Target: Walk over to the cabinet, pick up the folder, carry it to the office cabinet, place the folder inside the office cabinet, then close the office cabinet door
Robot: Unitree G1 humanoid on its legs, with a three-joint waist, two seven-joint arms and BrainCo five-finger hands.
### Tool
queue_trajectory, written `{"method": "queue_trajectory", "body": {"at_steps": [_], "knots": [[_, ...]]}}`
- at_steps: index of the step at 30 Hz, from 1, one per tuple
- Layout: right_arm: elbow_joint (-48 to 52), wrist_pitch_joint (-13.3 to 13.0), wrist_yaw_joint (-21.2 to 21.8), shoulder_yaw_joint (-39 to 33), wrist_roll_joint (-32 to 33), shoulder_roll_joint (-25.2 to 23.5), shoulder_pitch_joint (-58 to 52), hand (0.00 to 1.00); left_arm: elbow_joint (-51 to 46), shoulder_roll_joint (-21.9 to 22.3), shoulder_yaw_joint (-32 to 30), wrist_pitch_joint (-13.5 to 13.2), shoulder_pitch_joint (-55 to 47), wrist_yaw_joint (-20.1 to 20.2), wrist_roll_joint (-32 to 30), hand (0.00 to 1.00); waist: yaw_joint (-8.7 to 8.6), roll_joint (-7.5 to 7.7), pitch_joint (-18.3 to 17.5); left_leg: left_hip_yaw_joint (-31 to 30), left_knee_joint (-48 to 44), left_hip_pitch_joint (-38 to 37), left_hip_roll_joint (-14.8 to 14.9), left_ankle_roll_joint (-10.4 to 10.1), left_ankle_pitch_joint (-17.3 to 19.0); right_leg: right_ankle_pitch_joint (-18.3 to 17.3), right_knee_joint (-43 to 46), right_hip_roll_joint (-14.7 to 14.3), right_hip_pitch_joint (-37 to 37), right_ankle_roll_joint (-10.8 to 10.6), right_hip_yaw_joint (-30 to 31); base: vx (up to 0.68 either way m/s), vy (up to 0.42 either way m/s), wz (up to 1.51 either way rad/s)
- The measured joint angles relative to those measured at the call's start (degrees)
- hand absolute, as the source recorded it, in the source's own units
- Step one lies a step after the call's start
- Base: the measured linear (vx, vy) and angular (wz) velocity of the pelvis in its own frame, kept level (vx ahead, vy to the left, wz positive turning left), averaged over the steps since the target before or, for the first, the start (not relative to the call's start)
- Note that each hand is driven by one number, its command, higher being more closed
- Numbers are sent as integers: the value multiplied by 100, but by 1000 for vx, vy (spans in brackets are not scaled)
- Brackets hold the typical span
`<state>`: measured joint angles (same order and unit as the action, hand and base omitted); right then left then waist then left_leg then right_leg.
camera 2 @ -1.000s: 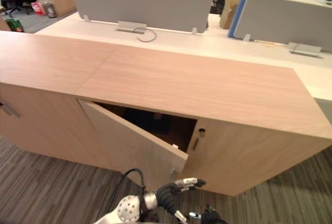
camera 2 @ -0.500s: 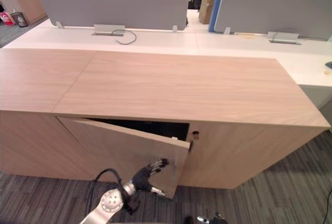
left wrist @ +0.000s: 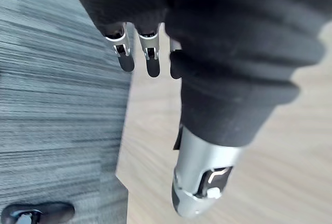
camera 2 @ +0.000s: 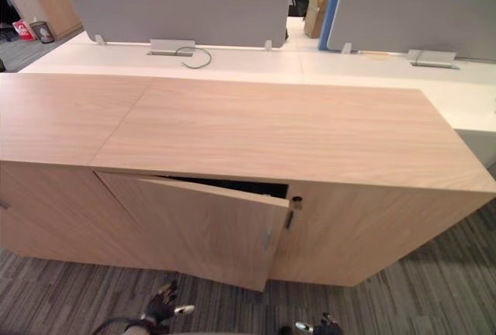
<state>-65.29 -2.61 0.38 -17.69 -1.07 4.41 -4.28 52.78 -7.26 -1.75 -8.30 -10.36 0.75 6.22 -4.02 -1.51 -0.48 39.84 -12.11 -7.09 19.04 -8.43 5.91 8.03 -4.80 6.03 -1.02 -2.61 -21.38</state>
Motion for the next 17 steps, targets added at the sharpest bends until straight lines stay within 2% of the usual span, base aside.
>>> {"method": "queue_trajectory", "body": {"at_steps": [3,4,5,7,8,9,10,11,13,17], "knots": [[1,-33,5,208,-3,52,20,0,407,2,-458,112,-89,-42,443,0,96,10,90,-246,-251,11,57,171,101,-24,-13,-38,-10,18,154,-2,-11,-28],[25,-51,6,240,-2,57,38,0,507,55,-665,119,-119,-37,530,0,181,9,176,-574,-533,109,87,319,186,-47,-29,-56,-2,17,282,-33,4,-48],[21,-57,18,423,-6,105,69,0,533,135,-864,141,-175,-32,701,0,252,29,247,-1151,-910,286,94,378,226,-43,-28,-68,23,22,464,-55,11,-54],[20,-65,27,431,0,120,90,0,555,205,-1040,147,-231,-27,968,0,332,58,350,-1992,-1335,520,30,395,301,-30,-27,-57,26,39,607,-50,48,-33],[-14,-79,25,430,5,145,124,0,591,260,-1111,145,-241,-25,1065,0,368,32,375,-2522,-1399,593,-118,293,575,-26,-17,-9,20,45,673,-33,120,-22],[-69,-86,23,429,23,208,134,0,602,364,-1157,144,-251,-17,1290,0,411,-72,433,-3049,-1286,639,-413,237,882,-17,-2,-34,-9,40,754,-41,269,-19],[-76,-94,20,429,51,251,184,0,602,464,-1214,138,-277,-2,1457,0,427,-200,450,-3316,-1010,591,-551,200,1174,42,-7,-105,-5,-52,774,-21,223,-12],[-92,-99,13,430,66,253,189,0,616,499,-1264,130,-276,15,1531,0,435,-233,445,-3439,-907,555,-598,9,1211,73,-28,-113,9,-99,782,-19,232,1],[-229,-109,7,429,234,211,225,0,676,478,-1375,116,-275,40,1710,0,463,-109,523,-3473,-922,568,-820,82,1208,128,0,-24,-1,-117,1150,10,137,13],[-296,-110,1,371,232,151,314,0,754,553,-1517,118,-342,93,1674,0,518,-143,534,-3614,-836,486,-920,89,1205,147,0,20,-22,-91,1212,57,86,2]]}}
